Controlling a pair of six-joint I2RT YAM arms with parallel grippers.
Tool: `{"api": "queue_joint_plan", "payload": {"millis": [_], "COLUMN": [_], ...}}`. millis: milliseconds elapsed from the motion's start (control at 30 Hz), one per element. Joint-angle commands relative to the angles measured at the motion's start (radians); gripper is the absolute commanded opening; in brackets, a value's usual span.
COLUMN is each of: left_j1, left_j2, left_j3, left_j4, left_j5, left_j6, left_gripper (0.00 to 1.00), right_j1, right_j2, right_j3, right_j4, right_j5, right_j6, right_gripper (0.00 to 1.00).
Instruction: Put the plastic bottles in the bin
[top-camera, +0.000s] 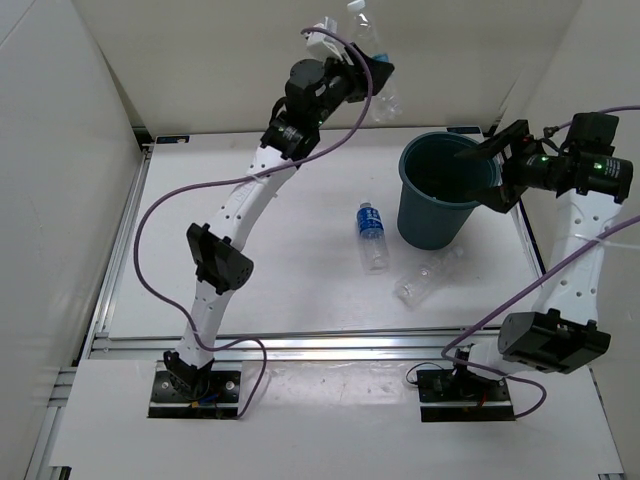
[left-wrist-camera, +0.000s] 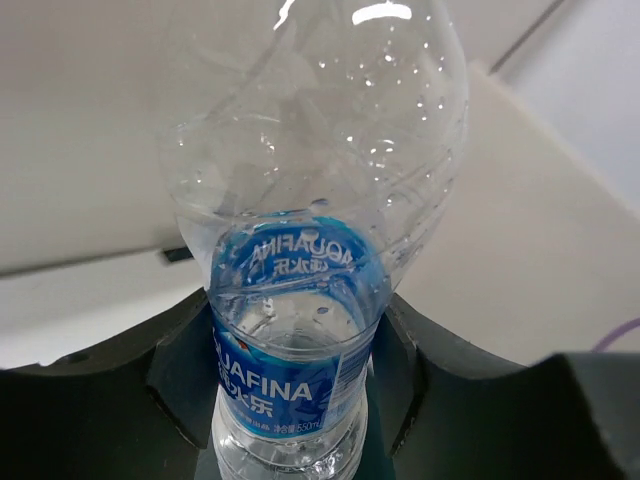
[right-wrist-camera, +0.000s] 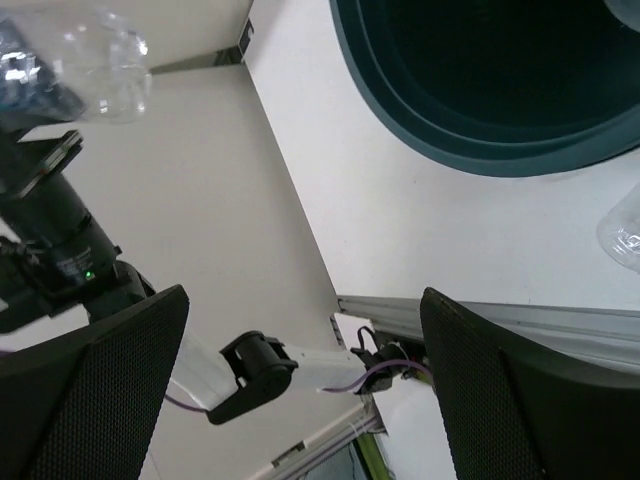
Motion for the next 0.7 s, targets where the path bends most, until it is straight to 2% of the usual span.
{"api": "queue_joint_plan", "payload": {"millis": [0, 100, 233, 267, 300, 367, 433, 467, 500, 567, 600, 633, 667], "left_j1": [-0.072, -0.131, -0.171, -0.185, -0.196, -0.196, -0.196, -0.172, -0.158, -0.127, -0.103, -0.090, -0.069], "left_j2": [0.051, 0.093, 0.116, 0.116, 0.116, 0.058, -0.026, -0.130, -0.186, -0.361, -0.421, -0.482, -0.607], "left_j3": [-0.021, -0.042, -0.056, -0.056, -0.065, -0.076, -0.166, -0.207, -0.288, -0.393, -0.450, -0.591, -0.673], "left_j4": [0.233, 0.233, 0.224, 0.212, 0.212, 0.151, 0.089, 0.080, 0.048, 0.014, -0.006, -0.033, -0.043], "left_j5": [0.036, 0.055, 0.108, 0.119, 0.137, 0.121, 0.020, -0.020, -0.116, -0.221, -0.320, -0.359, -0.390], "left_j6": [-0.024, -0.013, -0.002, -0.002, -0.002, 0.065, 0.122, 0.166, 0.180, 0.208, 0.208, 0.208, 0.199], "left_gripper": [0.57, 0.56, 0.65, 0.70, 1.00, 1.00, 1.00, 1.00, 1.00, 1.00, 1.00, 1.00, 1.00], "right_j1": [-0.036, -0.081, -0.096, -0.096, -0.096, -0.096, -0.096, -0.096, -0.096, -0.107, -0.124, -0.142, -0.173], "right_j2": [-0.059, -0.081, -0.113, -0.125, -0.125, -0.137, -0.148, -0.160, -0.176, -0.199, -0.244, -0.274, -0.326], "right_j3": [-0.031, -0.054, -0.054, -0.045, -0.045, -0.056, -0.065, -0.077, -0.077, -0.117, -0.153, -0.209, -0.334], "right_j4": [0.046, 0.046, 0.037, 0.027, 0.027, 0.027, 0.027, 0.012, -0.002, -0.071, -0.110, -0.111, -0.070], "right_j5": [0.002, 0.011, 0.034, 0.034, 0.047, 0.060, 0.069, 0.089, 0.136, 0.231, 0.265, 0.265, 0.217], "right_j6": [0.012, 0.003, -0.017, -0.017, -0.017, -0.017, -0.017, -0.017, -0.008, 0.039, 0.059, 0.075, 0.088], "right_gripper": [1.00, 1.00, 1.00, 1.00, 1.00, 1.00, 1.00, 1.00, 1.00, 1.00, 1.00, 1.00, 1.00]}}
